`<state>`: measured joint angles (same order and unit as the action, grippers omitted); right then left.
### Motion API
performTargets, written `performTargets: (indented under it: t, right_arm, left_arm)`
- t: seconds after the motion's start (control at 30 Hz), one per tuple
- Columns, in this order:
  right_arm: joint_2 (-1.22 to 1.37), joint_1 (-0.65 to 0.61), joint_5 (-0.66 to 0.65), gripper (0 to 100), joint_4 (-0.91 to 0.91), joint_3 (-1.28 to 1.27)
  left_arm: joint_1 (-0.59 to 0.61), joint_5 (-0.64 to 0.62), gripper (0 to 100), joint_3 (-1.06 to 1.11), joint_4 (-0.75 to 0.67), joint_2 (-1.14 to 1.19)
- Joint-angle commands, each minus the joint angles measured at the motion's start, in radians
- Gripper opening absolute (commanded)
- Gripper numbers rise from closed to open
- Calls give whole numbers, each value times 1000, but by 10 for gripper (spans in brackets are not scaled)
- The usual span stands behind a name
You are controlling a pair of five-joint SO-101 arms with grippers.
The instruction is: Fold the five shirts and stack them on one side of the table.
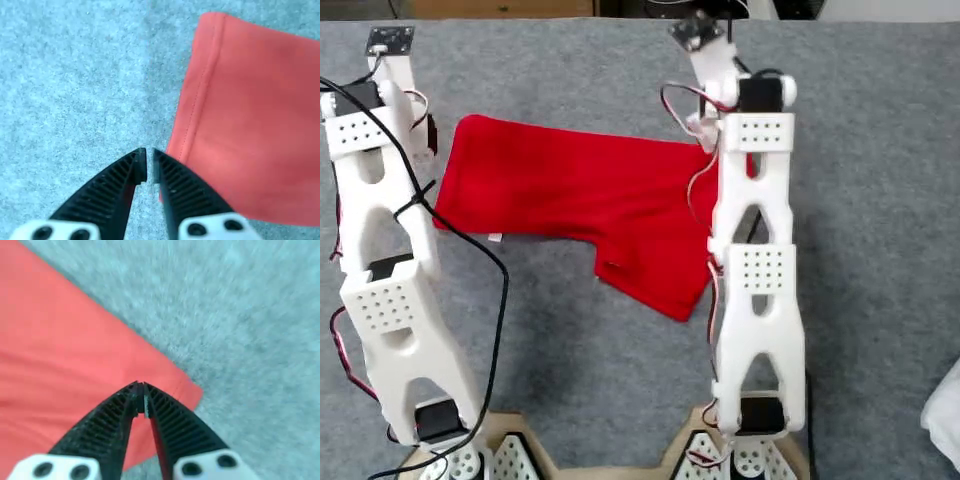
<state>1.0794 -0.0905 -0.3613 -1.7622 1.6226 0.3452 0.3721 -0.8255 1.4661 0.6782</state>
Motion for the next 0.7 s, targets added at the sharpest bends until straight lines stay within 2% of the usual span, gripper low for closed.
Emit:
performTargets:
  t: [0.0, 0.17, 0.37, 0.43, 0.53, 0.67]
  right_arm:
    - [-177, 2, 64, 11, -25, 27]
    - [-278, 31, 100, 72, -26, -113]
    - [-542, 10, 80, 80, -26, -550]
    - [-690, -10, 12, 80, -26, -739]
    - [-905, -48, -124, 80, -18, -995]
    - [-1113, -76, -298, 80, 25, -1285]
  left_arm:
    - [8, -51, 141, -28, 2, -22]
    - [20, -77, 173, -129, 29, 93]
    - [0, -63, 175, -319, 230, 206]
    - [-21, -15, 174, -384, 292, 217]
    - [-43, -6, 174, -402, 296, 203]
    - [-87, 6, 174, -279, 298, 99]
